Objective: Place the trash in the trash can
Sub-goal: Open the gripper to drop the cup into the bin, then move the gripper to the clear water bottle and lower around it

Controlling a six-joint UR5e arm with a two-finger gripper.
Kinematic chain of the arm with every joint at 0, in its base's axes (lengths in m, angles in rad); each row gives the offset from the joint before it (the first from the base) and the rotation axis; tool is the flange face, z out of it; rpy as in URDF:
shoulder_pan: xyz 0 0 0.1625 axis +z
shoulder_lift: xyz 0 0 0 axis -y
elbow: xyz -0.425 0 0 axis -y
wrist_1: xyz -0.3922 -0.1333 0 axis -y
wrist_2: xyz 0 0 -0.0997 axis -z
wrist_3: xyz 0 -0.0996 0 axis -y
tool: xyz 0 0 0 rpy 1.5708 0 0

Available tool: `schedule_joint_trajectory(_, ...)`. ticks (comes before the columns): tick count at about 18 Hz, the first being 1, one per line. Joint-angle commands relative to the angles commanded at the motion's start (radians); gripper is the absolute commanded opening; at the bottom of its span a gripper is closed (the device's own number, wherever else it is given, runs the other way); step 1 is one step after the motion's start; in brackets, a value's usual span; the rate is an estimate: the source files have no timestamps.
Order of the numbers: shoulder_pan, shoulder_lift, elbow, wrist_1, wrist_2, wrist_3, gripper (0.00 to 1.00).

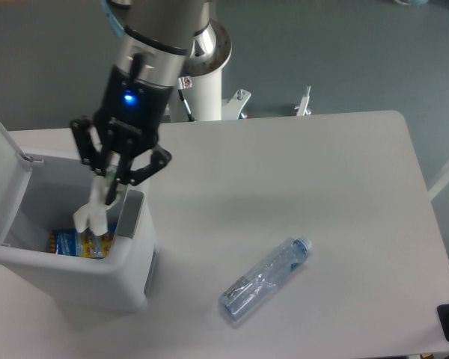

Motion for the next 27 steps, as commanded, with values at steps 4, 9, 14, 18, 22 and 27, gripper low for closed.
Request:
schedule_joint_trajectory(4,0.041,-0.062,0.030,0.018,0.041,0.005,1.00)
schedule_joint_trajectory(9,0.187,-0.208,0.081,0.048,0.044,0.014,1.00)
schedule_joint_trajectory(14,0.238,-0.313,0.097,0.112,0.046,0.020,1.00)
schedule_joint_trajectory(18,0.236,-0.370,0.089,0.160,0.051,0.075,1.00)
schedule_joint_trajectory(22,0.203,-0.416,0.081,0.150,0.161,0.248,1.00)
schedule_joint_trajectory(27,0.137,-0.512,0.115,0.144,0.346,0.301,1.00)
